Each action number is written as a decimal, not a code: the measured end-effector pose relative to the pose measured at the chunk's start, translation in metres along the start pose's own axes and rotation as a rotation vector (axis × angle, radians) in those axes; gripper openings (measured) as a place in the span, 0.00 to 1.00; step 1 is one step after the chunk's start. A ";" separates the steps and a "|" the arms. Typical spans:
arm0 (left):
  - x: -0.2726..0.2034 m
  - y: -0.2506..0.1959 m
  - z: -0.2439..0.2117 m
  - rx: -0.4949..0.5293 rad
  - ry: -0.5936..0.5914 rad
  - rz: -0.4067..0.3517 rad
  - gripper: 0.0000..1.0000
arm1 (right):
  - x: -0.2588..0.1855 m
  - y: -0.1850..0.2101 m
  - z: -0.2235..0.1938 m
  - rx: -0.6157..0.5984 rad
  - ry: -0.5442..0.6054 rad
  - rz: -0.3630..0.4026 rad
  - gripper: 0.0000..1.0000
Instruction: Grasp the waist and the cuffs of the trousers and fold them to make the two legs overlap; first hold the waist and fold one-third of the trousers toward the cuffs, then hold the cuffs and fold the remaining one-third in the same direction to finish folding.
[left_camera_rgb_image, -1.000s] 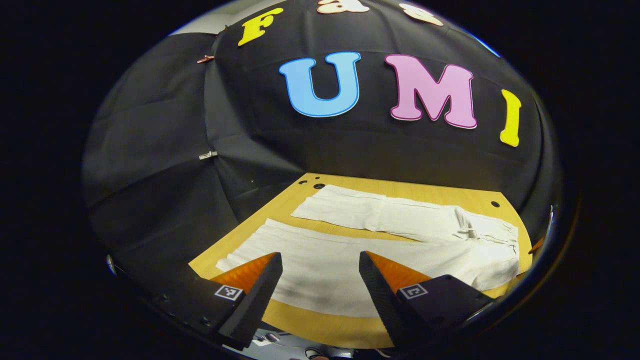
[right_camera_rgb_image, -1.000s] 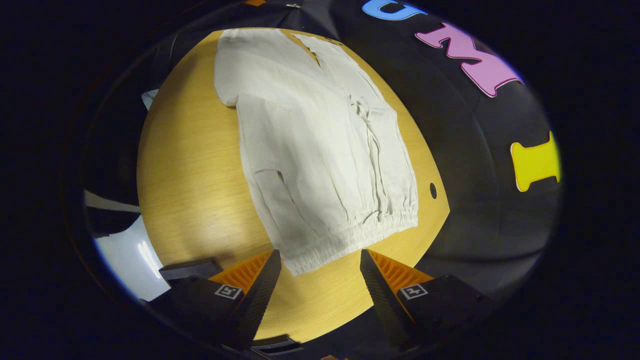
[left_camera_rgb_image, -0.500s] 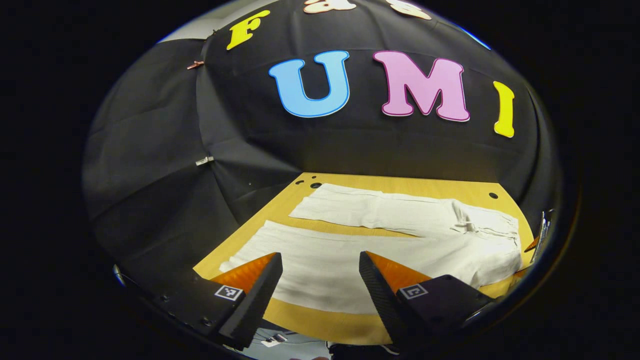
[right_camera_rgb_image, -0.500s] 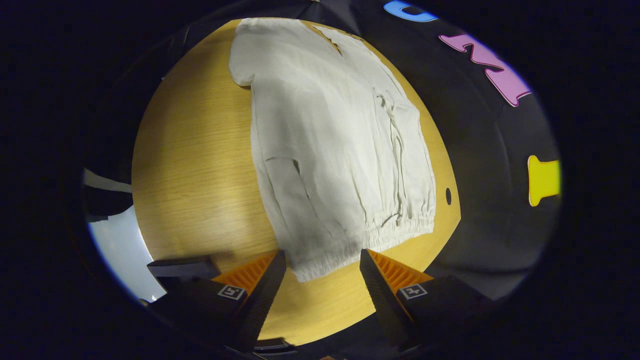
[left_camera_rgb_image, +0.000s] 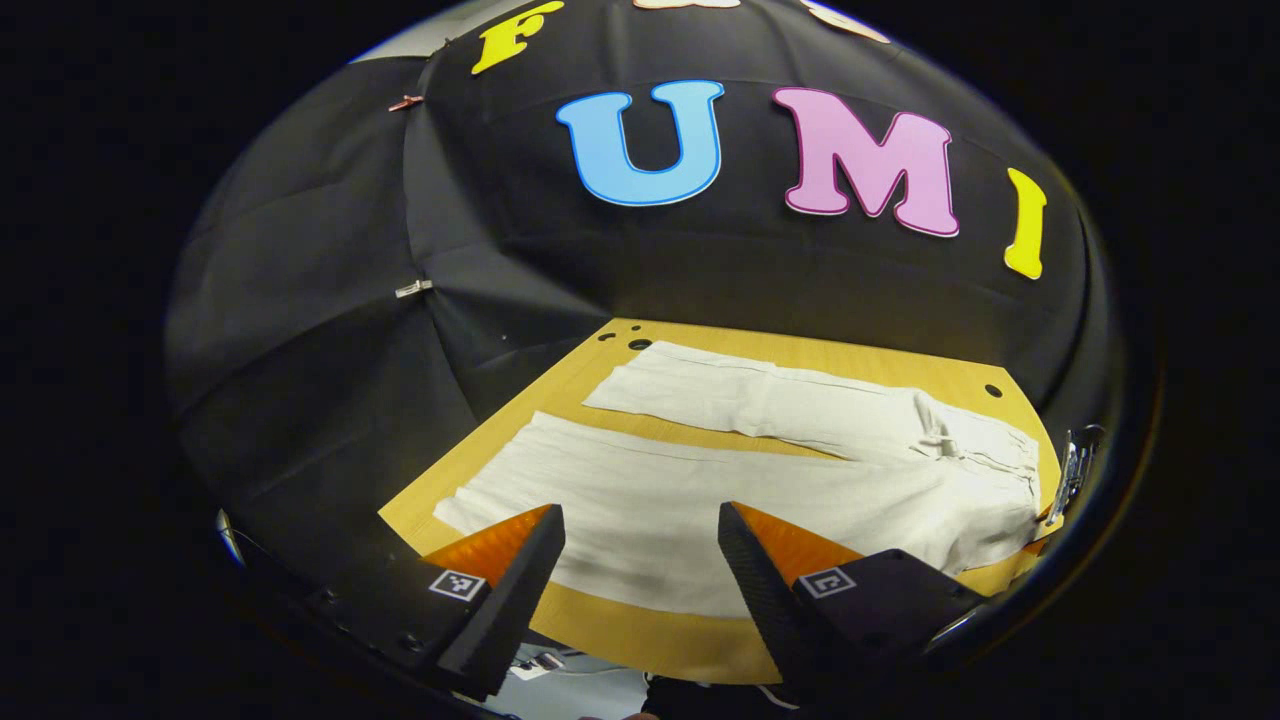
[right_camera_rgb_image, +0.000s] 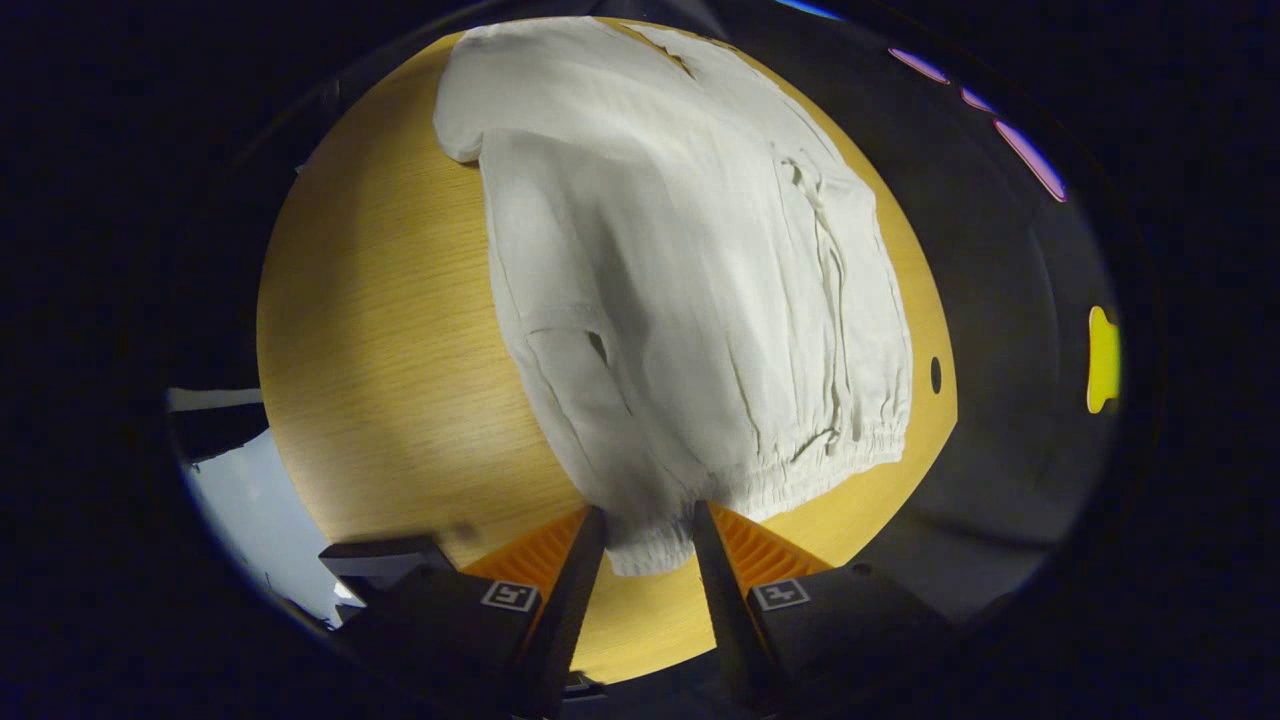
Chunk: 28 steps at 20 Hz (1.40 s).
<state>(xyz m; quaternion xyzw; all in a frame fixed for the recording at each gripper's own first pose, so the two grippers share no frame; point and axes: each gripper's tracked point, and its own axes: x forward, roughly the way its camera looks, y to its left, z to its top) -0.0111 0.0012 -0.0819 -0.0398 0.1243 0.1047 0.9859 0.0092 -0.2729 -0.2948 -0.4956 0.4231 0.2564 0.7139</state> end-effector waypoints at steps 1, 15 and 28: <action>0.000 0.003 -0.001 0.003 0.000 0.003 0.98 | -0.001 0.000 0.002 0.008 0.003 0.020 0.56; 0.059 0.100 -0.026 0.335 0.034 -0.014 0.98 | -0.012 -0.015 0.009 -0.035 0.063 0.045 0.13; 0.146 0.245 -0.108 1.165 0.213 -0.224 0.96 | -0.028 -0.018 0.017 -0.069 0.113 -0.034 0.13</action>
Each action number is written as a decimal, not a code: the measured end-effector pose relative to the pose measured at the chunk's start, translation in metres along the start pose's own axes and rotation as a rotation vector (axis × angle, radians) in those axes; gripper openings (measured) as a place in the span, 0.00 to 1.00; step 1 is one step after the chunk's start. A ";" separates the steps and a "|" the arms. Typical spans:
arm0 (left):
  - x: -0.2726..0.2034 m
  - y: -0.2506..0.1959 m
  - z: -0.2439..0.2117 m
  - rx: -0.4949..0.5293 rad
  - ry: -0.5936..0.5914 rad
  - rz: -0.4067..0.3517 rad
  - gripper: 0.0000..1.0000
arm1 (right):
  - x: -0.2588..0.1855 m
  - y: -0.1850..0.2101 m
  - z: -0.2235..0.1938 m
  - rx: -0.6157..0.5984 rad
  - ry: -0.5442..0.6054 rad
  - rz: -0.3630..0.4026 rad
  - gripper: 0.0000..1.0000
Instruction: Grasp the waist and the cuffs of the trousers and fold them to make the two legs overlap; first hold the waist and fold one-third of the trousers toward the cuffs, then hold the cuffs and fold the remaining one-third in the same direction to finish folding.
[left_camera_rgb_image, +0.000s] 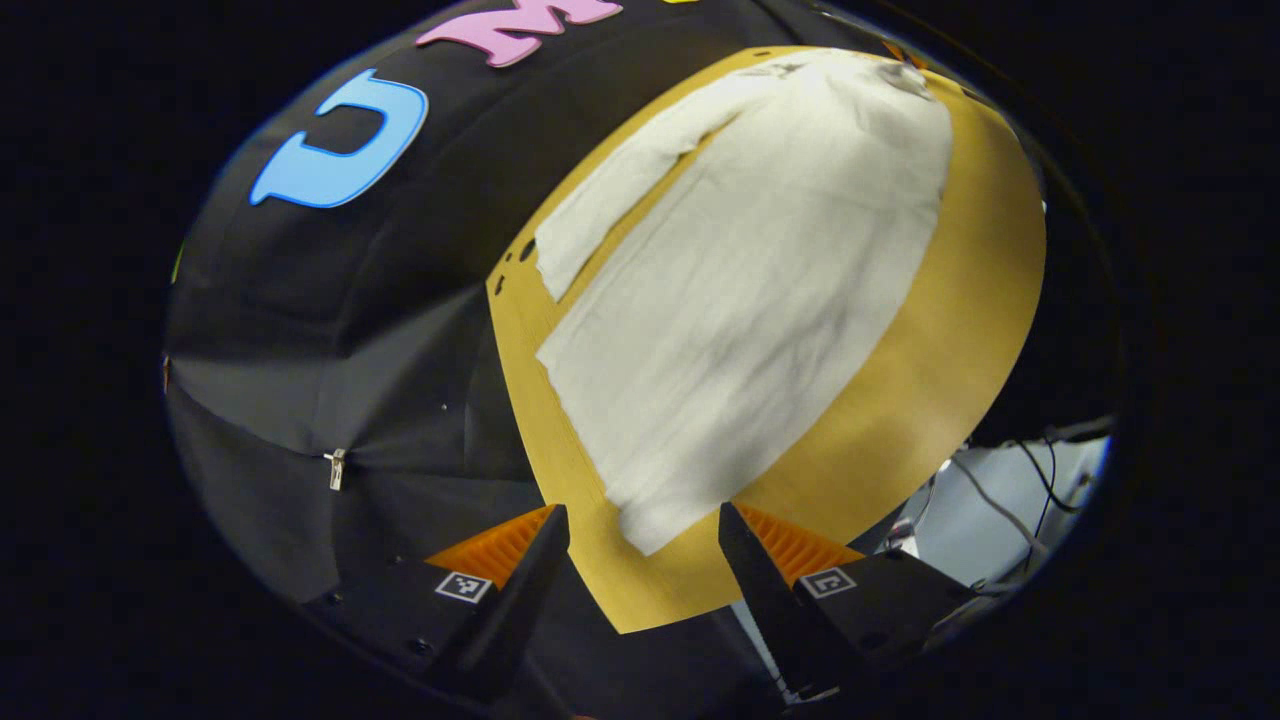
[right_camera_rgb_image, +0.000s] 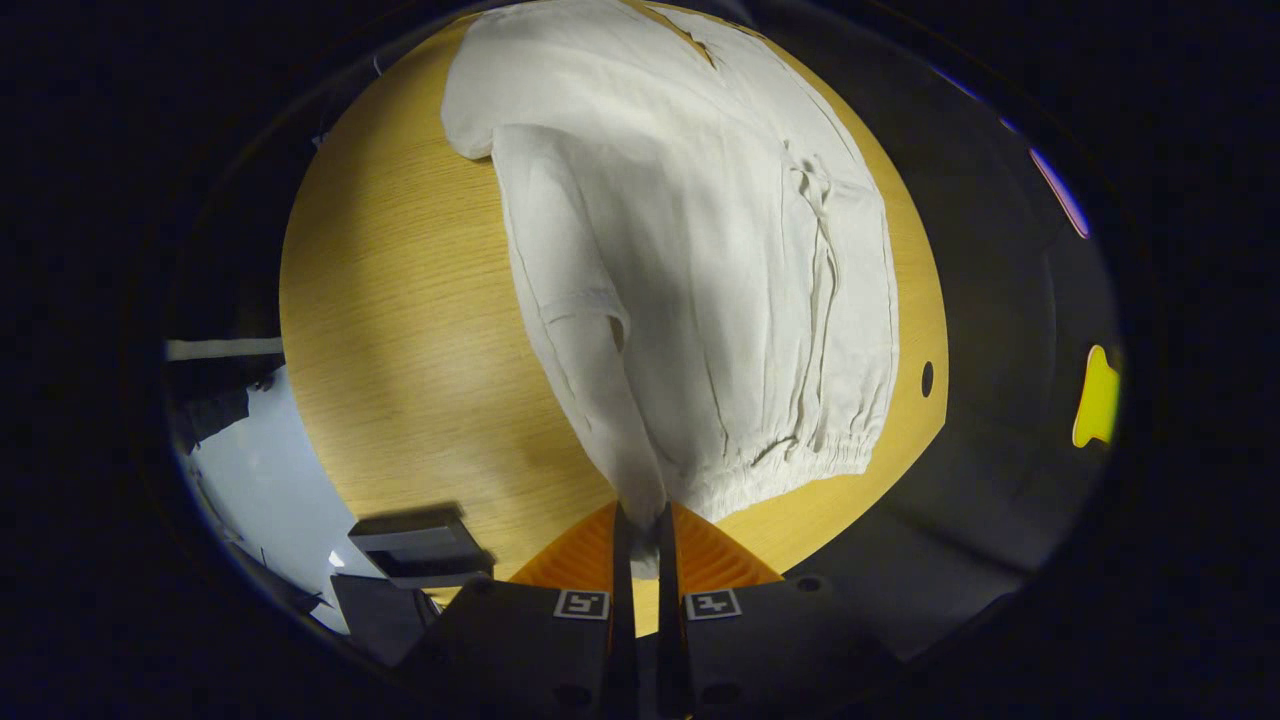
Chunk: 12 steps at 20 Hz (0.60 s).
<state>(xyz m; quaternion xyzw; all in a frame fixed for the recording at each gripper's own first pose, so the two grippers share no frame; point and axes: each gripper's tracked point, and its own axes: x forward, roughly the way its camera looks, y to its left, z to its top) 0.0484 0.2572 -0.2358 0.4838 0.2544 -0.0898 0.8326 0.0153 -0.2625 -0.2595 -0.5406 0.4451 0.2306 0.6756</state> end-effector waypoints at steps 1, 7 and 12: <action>0.007 0.001 -0.005 0.028 0.007 -0.011 0.95 | 0.000 0.001 0.002 0.004 0.001 0.003 0.13; 0.042 -0.001 -0.011 0.235 0.056 -0.158 0.84 | 0.002 0.003 0.004 -0.040 0.015 0.002 0.13; 0.060 0.007 0.000 0.337 0.081 -0.202 0.75 | 0.003 0.005 0.001 -0.051 0.025 -0.004 0.13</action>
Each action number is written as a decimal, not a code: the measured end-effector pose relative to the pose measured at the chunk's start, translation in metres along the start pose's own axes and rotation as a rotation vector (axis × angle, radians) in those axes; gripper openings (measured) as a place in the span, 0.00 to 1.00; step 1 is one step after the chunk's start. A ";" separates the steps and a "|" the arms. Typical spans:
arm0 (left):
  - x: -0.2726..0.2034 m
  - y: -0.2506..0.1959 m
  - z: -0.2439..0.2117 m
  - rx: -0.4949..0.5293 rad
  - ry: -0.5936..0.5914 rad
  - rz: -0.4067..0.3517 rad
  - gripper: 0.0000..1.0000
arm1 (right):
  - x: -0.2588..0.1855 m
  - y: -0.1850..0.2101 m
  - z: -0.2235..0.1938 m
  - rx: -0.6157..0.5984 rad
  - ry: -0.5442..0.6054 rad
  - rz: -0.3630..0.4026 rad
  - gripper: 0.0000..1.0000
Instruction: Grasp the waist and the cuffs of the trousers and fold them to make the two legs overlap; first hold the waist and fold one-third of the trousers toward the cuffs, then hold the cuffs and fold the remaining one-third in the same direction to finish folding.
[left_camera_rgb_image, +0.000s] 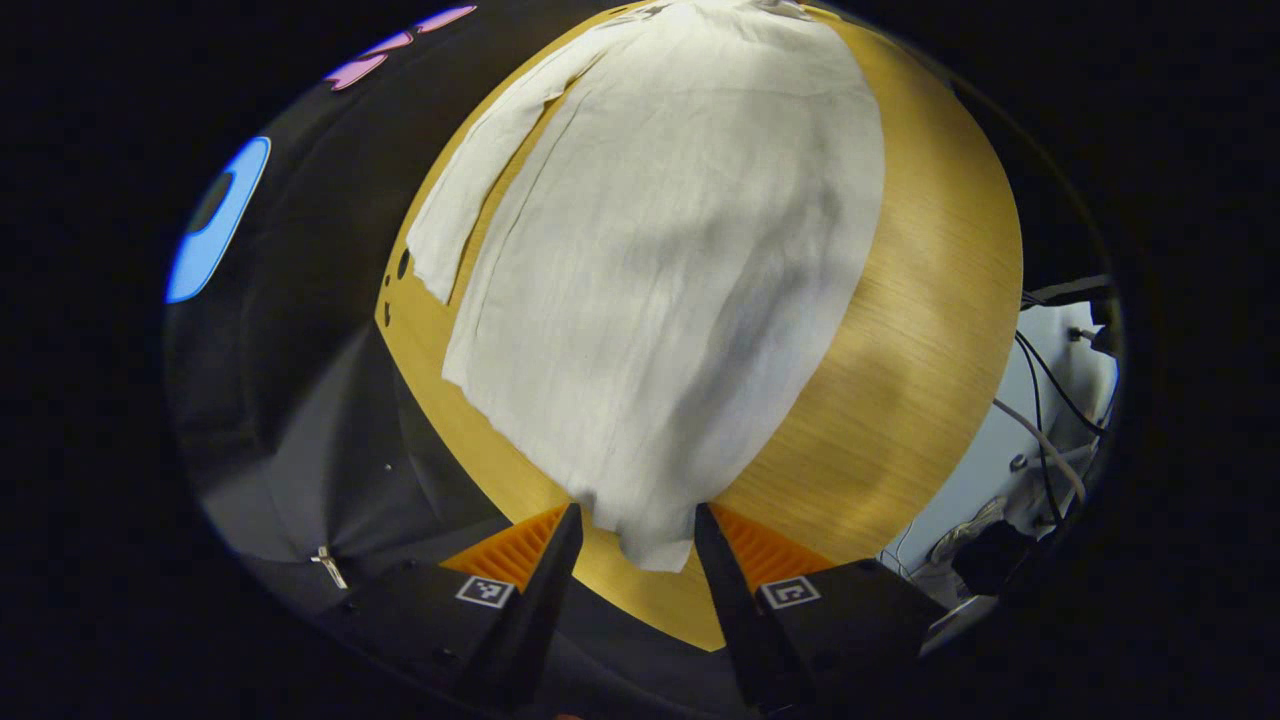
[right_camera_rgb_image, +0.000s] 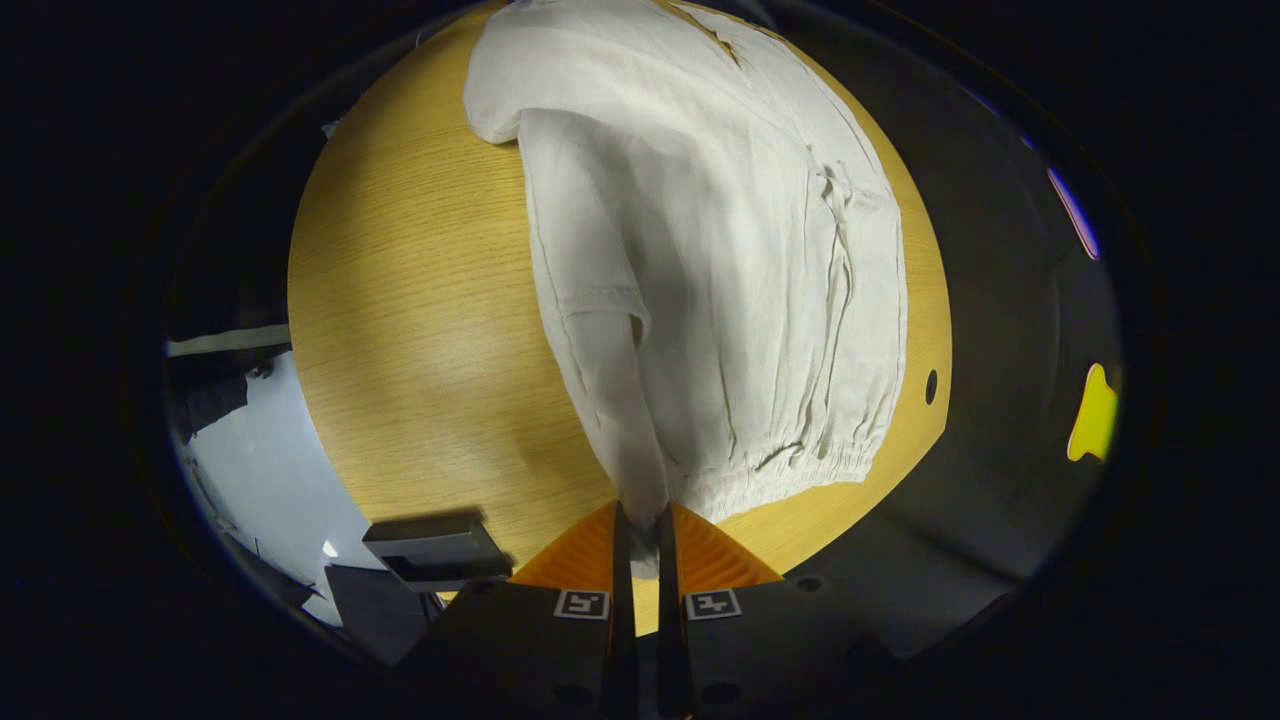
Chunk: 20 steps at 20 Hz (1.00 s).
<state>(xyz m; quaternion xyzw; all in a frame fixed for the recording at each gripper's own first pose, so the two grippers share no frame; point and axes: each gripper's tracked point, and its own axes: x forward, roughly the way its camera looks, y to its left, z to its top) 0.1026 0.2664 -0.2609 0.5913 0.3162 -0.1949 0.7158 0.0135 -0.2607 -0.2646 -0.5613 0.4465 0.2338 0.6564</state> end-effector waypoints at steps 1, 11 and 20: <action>0.003 0.001 0.003 0.012 0.001 -0.001 0.65 | 0.000 0.000 0.001 -0.003 0.000 -0.001 0.13; 0.008 -0.002 0.011 0.025 0.035 0.035 0.06 | -0.002 -0.010 -0.009 0.082 -0.002 -0.039 0.12; -0.020 0.034 0.026 -0.224 -0.002 0.183 0.05 | -0.021 -0.035 -0.004 0.246 -0.074 -0.109 0.13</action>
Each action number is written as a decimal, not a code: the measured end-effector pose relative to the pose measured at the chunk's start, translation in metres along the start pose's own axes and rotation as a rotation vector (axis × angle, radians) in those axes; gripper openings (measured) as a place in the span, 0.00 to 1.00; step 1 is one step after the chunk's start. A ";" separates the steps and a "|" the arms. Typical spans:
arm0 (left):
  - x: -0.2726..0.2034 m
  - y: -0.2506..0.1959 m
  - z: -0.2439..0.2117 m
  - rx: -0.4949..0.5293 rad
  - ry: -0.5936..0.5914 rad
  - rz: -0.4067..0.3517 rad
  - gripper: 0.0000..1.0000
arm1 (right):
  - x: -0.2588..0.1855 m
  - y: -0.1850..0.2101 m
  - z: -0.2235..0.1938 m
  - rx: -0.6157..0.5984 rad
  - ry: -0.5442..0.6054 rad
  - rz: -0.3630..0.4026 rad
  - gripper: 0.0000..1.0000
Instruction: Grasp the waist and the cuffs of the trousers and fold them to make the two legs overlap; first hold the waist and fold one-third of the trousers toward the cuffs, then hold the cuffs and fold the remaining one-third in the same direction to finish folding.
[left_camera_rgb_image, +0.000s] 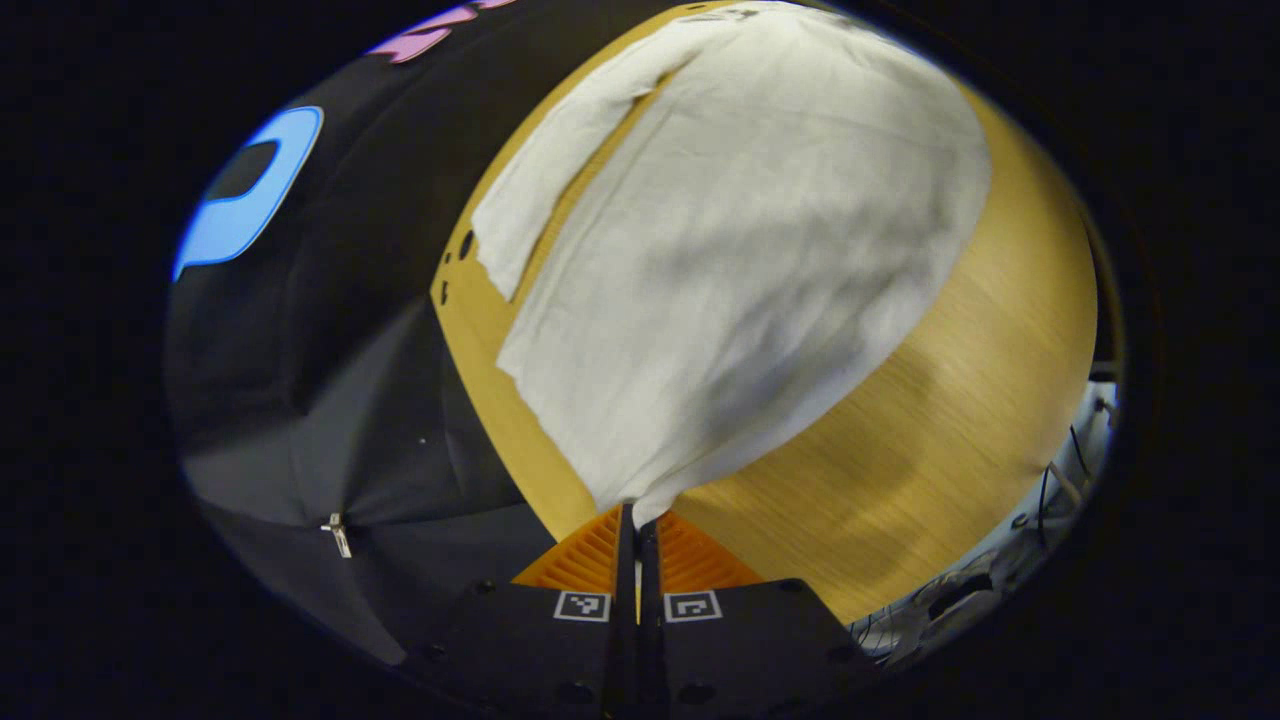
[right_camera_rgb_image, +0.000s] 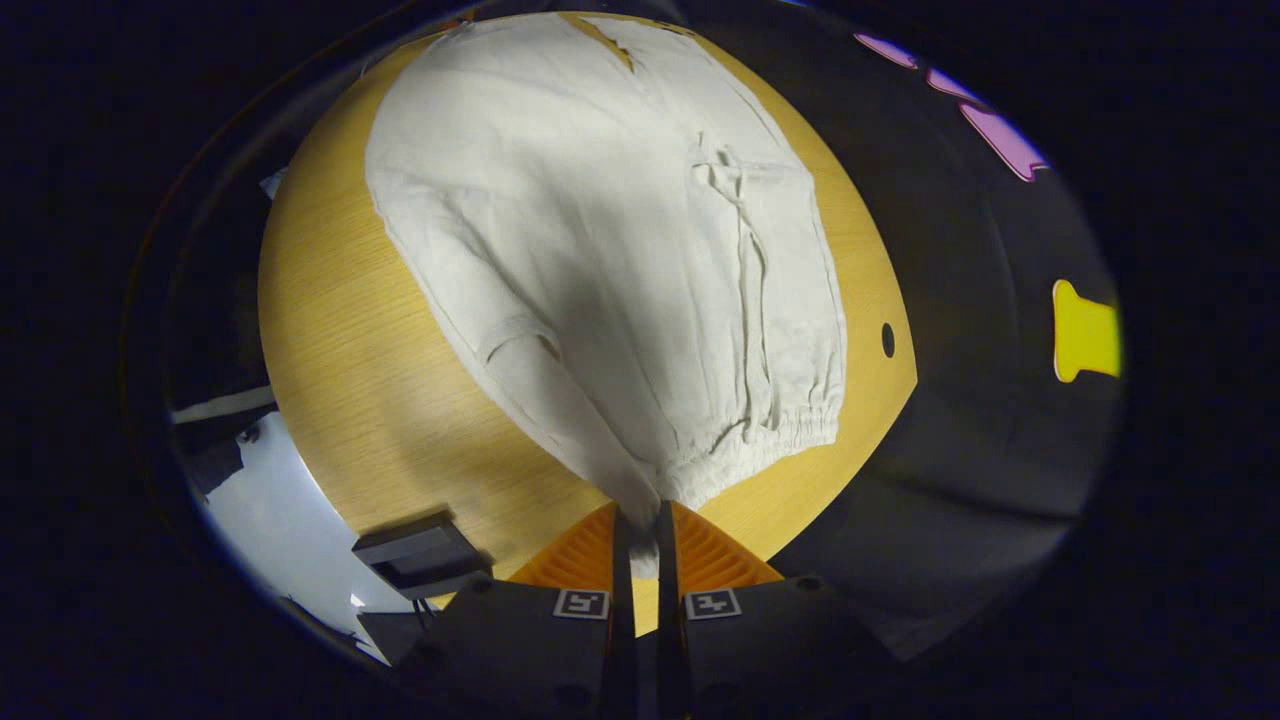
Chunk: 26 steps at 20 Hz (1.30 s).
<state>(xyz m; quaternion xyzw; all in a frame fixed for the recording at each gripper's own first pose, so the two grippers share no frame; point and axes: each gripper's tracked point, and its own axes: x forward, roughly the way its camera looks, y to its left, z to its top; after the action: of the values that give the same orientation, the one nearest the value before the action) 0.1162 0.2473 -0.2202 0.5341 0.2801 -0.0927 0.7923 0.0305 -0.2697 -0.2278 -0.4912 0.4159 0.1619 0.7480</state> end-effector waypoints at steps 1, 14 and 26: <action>-0.004 0.007 0.005 -0.027 -0.009 0.021 0.05 | 0.000 -0.008 0.000 0.032 -0.014 -0.013 0.13; -0.014 0.120 0.100 -0.526 -0.045 0.233 0.05 | 0.021 -0.127 0.047 0.617 -0.210 -0.124 0.13; 0.045 0.186 0.211 -0.468 -0.159 0.270 0.05 | 0.062 -0.221 0.074 0.864 -0.222 -0.159 0.13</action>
<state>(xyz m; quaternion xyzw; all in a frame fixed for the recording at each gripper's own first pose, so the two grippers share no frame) 0.3094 0.1410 -0.0393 0.3600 0.1572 0.0394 0.9188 0.2461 -0.3182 -0.1304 -0.1443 0.3236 -0.0329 0.9346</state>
